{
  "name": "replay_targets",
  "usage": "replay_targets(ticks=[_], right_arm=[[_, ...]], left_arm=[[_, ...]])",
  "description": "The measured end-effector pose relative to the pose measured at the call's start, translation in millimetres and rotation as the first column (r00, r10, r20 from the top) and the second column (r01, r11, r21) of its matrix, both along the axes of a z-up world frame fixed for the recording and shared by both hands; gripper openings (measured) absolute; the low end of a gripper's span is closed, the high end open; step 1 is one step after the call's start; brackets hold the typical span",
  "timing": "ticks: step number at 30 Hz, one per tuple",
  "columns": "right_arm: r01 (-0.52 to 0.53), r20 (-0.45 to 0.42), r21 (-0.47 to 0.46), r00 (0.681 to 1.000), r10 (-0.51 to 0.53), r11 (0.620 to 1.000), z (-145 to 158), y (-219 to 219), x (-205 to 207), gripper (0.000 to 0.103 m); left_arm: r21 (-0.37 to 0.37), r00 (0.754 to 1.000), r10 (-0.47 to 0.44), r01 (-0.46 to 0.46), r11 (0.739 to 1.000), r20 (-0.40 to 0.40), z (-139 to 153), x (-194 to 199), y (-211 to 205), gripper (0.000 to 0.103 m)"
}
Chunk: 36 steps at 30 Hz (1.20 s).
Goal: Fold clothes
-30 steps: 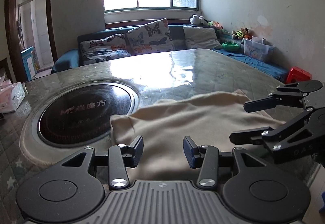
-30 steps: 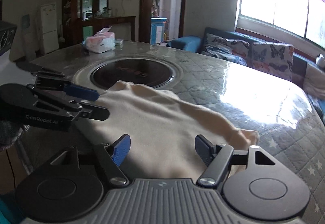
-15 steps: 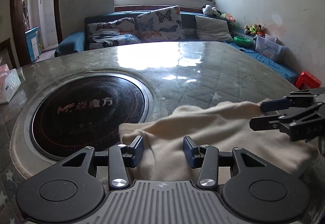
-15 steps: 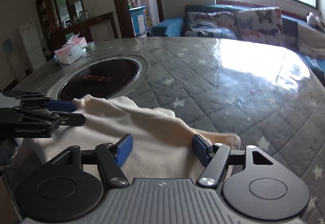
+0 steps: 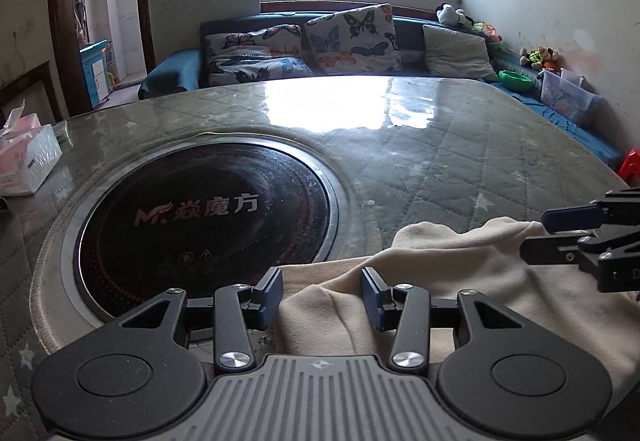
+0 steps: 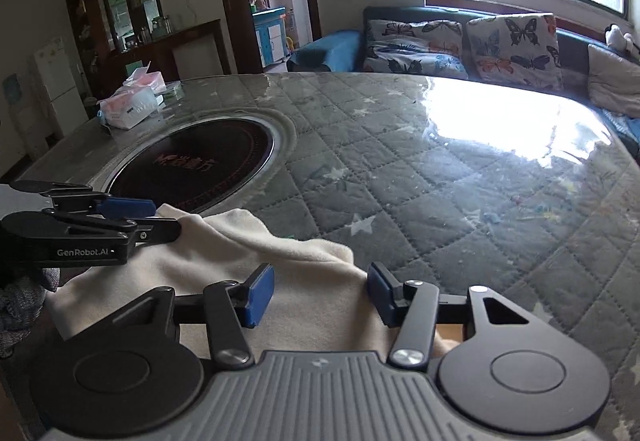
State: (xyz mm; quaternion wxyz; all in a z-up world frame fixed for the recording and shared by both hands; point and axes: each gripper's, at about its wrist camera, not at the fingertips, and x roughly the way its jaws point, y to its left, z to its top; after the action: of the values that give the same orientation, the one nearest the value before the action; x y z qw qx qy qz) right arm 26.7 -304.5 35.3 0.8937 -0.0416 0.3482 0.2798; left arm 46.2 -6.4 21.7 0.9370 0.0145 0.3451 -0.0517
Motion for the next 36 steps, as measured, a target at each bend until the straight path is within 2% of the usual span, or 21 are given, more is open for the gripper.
replay_targets(ticks=[4, 6, 9, 13, 16, 19, 29, 36], right_arm=[[-0.013, 0.04, -0.016, 0.999, 0.014, 1.0, 9, 2, -9, 0.053], [-0.037, 0.056, -0.02, 0.998, 0.038, 0.999, 15, 6, -18, 0.054], [-0.078, 0.074, -0.035, 0.994, 0.08, 0.996, 18, 13, -33, 0.06], [-0.158, 0.106, -0.079, 0.98, 0.166, 0.984, 22, 29, -57, 0.063], [-0.224, 0.119, -0.111, 0.964, 0.236, 0.968, 23, 45, -74, 0.064], [-0.287, 0.138, -0.149, 0.941, 0.308, 0.946, 23, 62, -90, 0.071], [-0.415, 0.164, -0.261, 0.871, 0.464, 0.872, 10, 114, -124, 0.071], [-0.447, 0.191, -0.347, 0.827, 0.529, 0.824, -2, 139, -141, 0.069]], left_arm=[[0.001, 1.0, 0.003, -0.003, 1.0, -0.001, 2, -2, 1, 0.047], [0.004, 1.0, 0.008, -0.008, 1.0, -0.002, 4, -4, 0, 0.051], [0.006, 1.0, 0.013, -0.013, 1.0, 0.0, 7, -9, 2, 0.056], [0.004, 0.999, 0.032, -0.032, 0.999, 0.007, 11, -17, 8, 0.071], [0.0, 0.999, 0.048, -0.048, 0.999, 0.015, 14, -23, 15, 0.075], [-0.006, 0.997, 0.07, -0.07, 0.998, 0.02, 16, -29, 22, 0.09], [-0.037, 0.991, 0.134, -0.132, 0.99, 0.028, 20, -46, 47, 0.101], [-0.094, 0.985, 0.172, -0.171, 0.981, 0.003, 22, -53, 62, 0.101]])
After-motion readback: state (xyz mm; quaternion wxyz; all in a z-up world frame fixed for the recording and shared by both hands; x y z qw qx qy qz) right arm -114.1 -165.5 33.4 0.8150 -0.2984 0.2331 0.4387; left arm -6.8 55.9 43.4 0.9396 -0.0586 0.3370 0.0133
